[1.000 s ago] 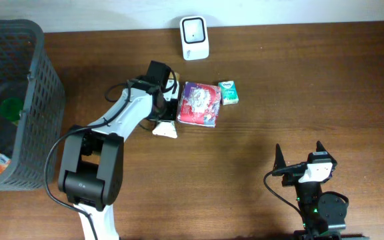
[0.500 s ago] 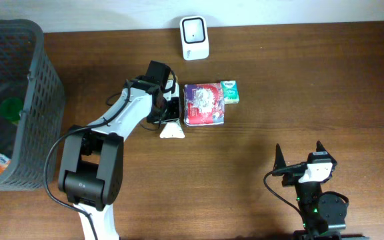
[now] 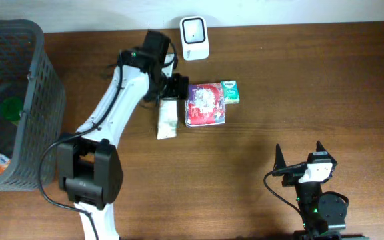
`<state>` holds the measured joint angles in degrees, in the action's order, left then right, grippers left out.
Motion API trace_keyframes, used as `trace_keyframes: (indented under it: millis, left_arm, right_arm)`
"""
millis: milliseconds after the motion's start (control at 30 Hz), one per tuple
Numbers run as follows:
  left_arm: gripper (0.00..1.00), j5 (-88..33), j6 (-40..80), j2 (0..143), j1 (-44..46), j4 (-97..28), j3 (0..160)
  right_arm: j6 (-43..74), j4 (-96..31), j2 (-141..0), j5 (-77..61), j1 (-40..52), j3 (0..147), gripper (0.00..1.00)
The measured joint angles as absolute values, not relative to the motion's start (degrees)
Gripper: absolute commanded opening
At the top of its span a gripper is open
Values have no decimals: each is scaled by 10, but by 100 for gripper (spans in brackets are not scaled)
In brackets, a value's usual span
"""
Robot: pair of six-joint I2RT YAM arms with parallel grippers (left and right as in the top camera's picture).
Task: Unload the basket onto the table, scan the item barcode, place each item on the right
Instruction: 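Carry the white tube out and lay it left of the snack bag, then move the left gripper back into the basket toward the toilet wipes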
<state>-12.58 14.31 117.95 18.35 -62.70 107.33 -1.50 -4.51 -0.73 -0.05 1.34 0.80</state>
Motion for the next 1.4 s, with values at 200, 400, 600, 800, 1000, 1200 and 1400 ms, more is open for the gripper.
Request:
trace_keyframes:
  millis: [200, 400, 600, 800, 1000, 1200, 1400]
  left_arm:
    - [85, -119, 139, 1177, 163, -809, 1338]
    - [89, -54, 138, 1172, 86, -960, 1560]
    - [99, -25, 134, 1104, -33, -965, 1589]
    - [99, -21, 132, 1061, -109, -966, 1589]
    - [99, 68, 150, 1060, -127, -967, 1526]
    - [99, 170, 229, 1060, -253, -928, 1413]
    - [99, 186, 239, 1057, -350, -854, 1246]
  right_arm:
    - [-15, -45, -7, 0, 13, 8, 99]
    - [-15, -45, -7, 0, 13, 8, 99]
    - [-15, -45, -7, 0, 13, 8, 99]
    - [-15, -45, -7, 0, 13, 8, 99]
    - [-15, -45, -7, 0, 13, 8, 99]
    - [-15, -45, -7, 0, 13, 8, 99]
    - [-15, -45, -7, -1, 13, 8, 99]
